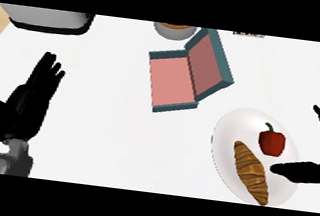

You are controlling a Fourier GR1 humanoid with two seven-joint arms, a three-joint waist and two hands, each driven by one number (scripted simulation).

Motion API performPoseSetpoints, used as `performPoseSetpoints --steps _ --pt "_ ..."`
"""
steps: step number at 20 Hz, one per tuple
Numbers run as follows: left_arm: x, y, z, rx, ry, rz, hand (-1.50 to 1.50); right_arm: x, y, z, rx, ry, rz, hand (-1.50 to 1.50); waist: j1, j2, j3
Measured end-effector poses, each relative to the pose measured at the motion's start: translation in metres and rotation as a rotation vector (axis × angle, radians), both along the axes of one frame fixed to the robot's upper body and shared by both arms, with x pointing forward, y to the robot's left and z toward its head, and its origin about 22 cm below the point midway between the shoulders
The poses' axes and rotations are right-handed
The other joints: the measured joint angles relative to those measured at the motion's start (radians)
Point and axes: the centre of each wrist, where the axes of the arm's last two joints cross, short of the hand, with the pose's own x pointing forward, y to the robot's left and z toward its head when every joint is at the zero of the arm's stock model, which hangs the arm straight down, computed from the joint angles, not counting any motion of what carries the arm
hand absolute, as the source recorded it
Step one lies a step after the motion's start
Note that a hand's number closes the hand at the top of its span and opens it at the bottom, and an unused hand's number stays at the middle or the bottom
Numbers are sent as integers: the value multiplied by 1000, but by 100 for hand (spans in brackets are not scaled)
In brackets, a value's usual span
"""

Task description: Pick the bell pepper from the plate and place it in the cardboard box

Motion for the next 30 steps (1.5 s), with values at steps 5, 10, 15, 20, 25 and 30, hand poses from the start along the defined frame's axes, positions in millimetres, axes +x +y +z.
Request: performPoseSetpoints --steps 5,10,15,20,25,30 --pt "7 4 5 -5 -1 -3 0 13 -10 -6 12 13 4 -150 1 1 0" --pt "3 5 1 4 1 -3 0 13 -6 -18 -15 32 -3 -150 0 1 0" --pt "-6 0 0 6 -6 -7 0 20 -5 -37 -41 43 -22 -150 2 0 0" --pt "1 1 1 5 -4 -1 0 23 -6 -40 -41 57 -14 -150 0 1 0" --pt "-5 1 -2 1 -8 -5 0 26 -5 -48 -31 65 -2 -150 1 0 0" --pt "-1 -2 2 -1 -5 -5 0 28 -2 -61 -27 81 -5 -150 1 0 0"
